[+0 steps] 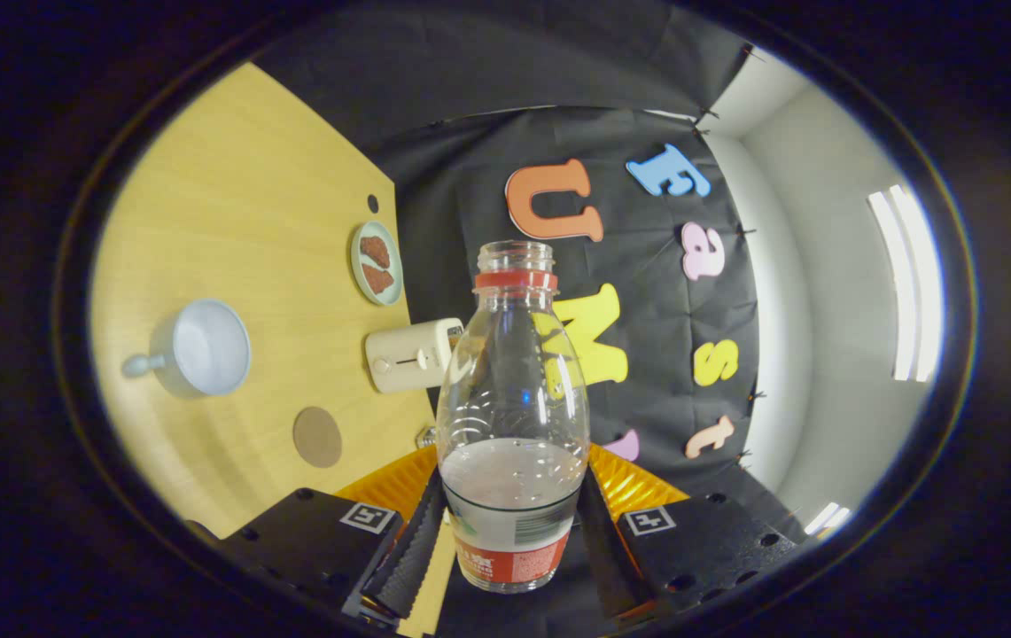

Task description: Take the bottle from table, then pour the juice into the cup, finally place the bottle on the coaster

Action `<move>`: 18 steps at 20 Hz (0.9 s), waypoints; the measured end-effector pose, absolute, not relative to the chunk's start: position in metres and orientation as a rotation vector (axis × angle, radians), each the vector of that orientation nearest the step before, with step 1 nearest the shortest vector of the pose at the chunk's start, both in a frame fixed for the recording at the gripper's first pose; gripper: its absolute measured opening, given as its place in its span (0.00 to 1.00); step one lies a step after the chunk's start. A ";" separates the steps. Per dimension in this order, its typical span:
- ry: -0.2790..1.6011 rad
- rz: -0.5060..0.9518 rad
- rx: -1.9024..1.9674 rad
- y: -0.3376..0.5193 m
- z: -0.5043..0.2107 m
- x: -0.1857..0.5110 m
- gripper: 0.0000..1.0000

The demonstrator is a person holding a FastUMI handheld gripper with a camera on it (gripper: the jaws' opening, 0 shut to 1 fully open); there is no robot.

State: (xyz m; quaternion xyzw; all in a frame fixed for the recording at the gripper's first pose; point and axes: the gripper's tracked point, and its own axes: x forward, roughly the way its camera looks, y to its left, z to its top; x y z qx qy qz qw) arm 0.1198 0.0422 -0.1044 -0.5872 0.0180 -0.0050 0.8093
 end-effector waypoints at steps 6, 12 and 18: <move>0.155 0.084 -0.869 0.061 -0.111 0.113 0.79; 0.084 -0.014 -0.599 0.055 -0.078 0.119 0.79; 0.020 -0.089 -0.325 0.031 -0.054 0.129 0.79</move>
